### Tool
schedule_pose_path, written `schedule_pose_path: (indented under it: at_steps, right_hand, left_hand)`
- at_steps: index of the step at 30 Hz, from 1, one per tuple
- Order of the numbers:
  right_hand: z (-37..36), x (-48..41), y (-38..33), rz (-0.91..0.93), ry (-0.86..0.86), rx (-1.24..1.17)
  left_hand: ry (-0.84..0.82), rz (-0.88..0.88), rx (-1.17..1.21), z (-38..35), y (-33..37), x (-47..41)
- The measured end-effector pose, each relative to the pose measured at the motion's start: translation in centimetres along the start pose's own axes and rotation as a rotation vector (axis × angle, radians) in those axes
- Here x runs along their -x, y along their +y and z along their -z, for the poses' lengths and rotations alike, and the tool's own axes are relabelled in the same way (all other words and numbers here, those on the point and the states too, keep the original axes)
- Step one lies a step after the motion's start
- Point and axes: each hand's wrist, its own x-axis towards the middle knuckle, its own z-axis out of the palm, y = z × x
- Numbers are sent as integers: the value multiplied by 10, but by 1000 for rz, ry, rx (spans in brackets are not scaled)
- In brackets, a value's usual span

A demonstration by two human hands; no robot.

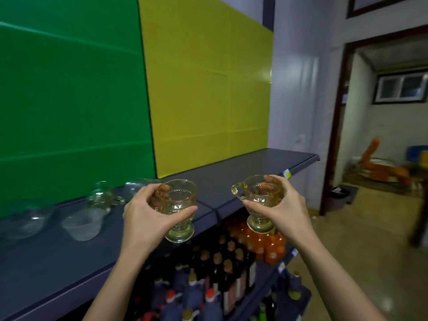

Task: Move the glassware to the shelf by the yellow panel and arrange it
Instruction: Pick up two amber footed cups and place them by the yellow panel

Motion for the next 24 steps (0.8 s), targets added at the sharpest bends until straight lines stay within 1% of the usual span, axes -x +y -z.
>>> schedule_pose_path:
  at_steps: [5, 12, 18, 24]
  right_hand:
    - [47, -38, 44, -4, -50, 3]
    - [81, -93, 97, -29, -80, -46]
    - [84, -146, 141, -34, -104, -109]
    - [62, -217, 190, -22, -158, -170]
  left_hand:
    - [5, -5, 9, -83, 14, -6]
    - [0, -20, -56, -163, 32, -28]
    - [19, 6, -120, -222, 30, -62]
    - [71, 38, -167, -279, 7, -107]
